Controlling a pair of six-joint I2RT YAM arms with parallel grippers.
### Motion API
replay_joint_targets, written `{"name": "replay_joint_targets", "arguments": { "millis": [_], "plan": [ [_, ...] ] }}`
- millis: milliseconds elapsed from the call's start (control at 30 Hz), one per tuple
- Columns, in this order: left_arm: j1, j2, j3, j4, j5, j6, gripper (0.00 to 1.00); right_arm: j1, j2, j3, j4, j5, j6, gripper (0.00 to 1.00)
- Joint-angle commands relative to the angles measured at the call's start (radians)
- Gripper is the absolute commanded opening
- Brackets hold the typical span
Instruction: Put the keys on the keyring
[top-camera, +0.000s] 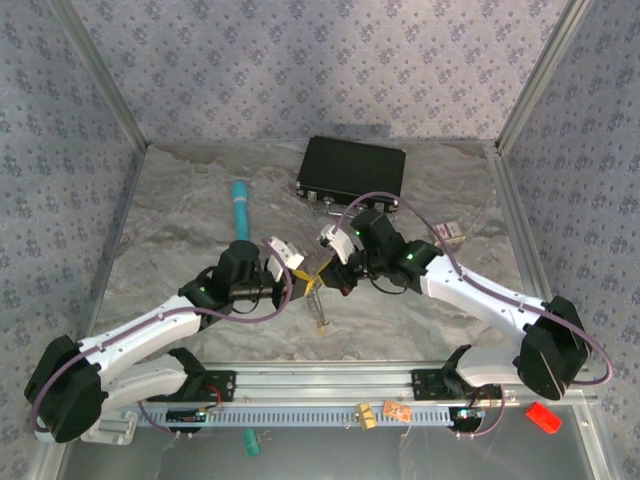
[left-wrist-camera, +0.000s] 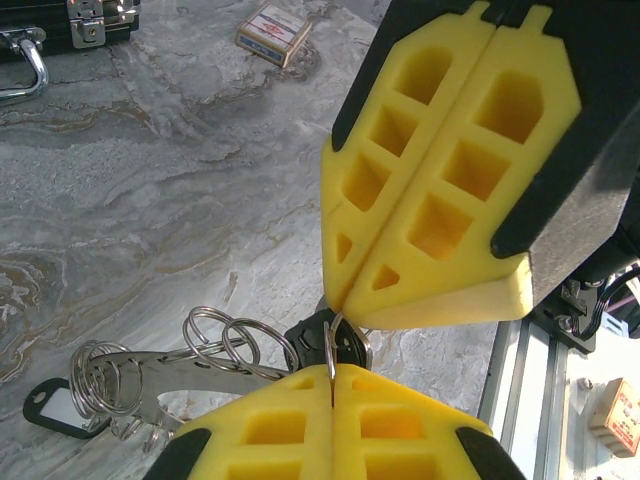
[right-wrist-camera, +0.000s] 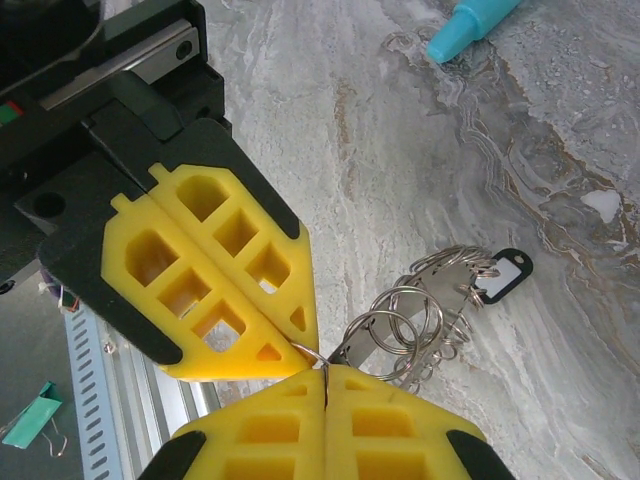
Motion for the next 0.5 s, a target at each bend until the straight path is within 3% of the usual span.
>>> {"name": "replay_joint_targets", "arguments": {
  "millis": [0, 467],
  "plan": [
    [-0.007, 0.002, 0.031, 0.055, 0.038, 0.002, 0.00, 0.007, 0.013, 0.032, 0.012, 0.030, 0.005, 0.00],
    [-0.009, -0.004, 0.029, 0.058, 0.039, -0.004, 0.00, 0.008, 0.004, -0.001, 0.078, 0.129, 0.110, 0.00]
  ]
}}
